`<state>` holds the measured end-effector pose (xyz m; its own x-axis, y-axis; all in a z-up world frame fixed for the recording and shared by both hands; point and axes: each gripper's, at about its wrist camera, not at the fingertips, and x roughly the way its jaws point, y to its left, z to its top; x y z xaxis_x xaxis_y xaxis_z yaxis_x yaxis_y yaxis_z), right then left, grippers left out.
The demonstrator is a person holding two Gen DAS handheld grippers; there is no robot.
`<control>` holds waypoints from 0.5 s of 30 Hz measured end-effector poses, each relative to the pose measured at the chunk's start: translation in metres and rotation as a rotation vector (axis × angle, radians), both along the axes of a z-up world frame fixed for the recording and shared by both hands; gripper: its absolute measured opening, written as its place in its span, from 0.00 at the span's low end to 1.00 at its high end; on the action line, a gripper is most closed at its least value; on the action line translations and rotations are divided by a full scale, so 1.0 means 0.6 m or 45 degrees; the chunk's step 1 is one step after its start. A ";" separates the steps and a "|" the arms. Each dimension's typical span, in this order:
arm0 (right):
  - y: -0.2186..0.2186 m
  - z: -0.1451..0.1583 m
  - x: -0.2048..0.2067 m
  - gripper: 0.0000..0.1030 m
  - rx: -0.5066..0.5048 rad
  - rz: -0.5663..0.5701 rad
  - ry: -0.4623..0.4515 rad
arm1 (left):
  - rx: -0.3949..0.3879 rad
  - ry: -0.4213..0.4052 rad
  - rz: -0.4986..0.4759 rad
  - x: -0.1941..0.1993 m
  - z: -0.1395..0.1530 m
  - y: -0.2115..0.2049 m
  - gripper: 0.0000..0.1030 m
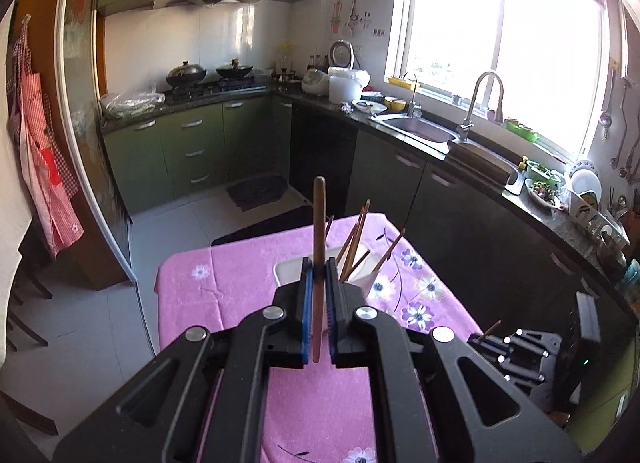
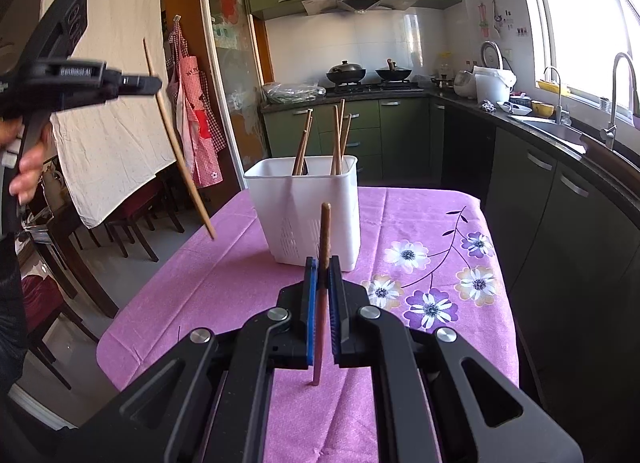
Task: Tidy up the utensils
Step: 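Lower the left gripper's chopstick into the white holder and open it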
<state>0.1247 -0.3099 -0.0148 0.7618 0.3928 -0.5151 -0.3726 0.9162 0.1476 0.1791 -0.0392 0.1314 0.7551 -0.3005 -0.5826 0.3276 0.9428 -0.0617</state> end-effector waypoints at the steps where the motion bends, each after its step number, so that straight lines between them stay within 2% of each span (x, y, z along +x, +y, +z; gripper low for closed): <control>1: 0.000 0.000 0.000 0.06 -0.001 0.000 0.000 | -0.004 -0.025 -0.002 0.008 0.020 -0.006 0.06; 4: -0.002 -0.001 0.000 0.06 0.001 0.004 0.003 | 0.013 -0.110 0.030 0.033 0.064 -0.020 0.06; 8: -0.003 -0.001 0.001 0.06 0.001 0.009 0.005 | 0.035 -0.161 0.080 0.080 0.084 -0.038 0.06; 12: -0.003 -0.001 0.000 0.06 0.002 0.008 0.005 | 0.062 -0.124 0.112 0.135 0.051 -0.055 0.06; 15: -0.005 -0.002 0.001 0.06 0.008 0.006 0.008 | 0.056 -0.024 0.110 0.169 0.001 -0.058 0.06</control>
<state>0.1250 -0.3132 -0.0158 0.7568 0.3997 -0.5172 -0.3760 0.9135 0.1557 0.2803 -0.0742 0.1319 0.7883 -0.2080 -0.5791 0.2456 0.9693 -0.0138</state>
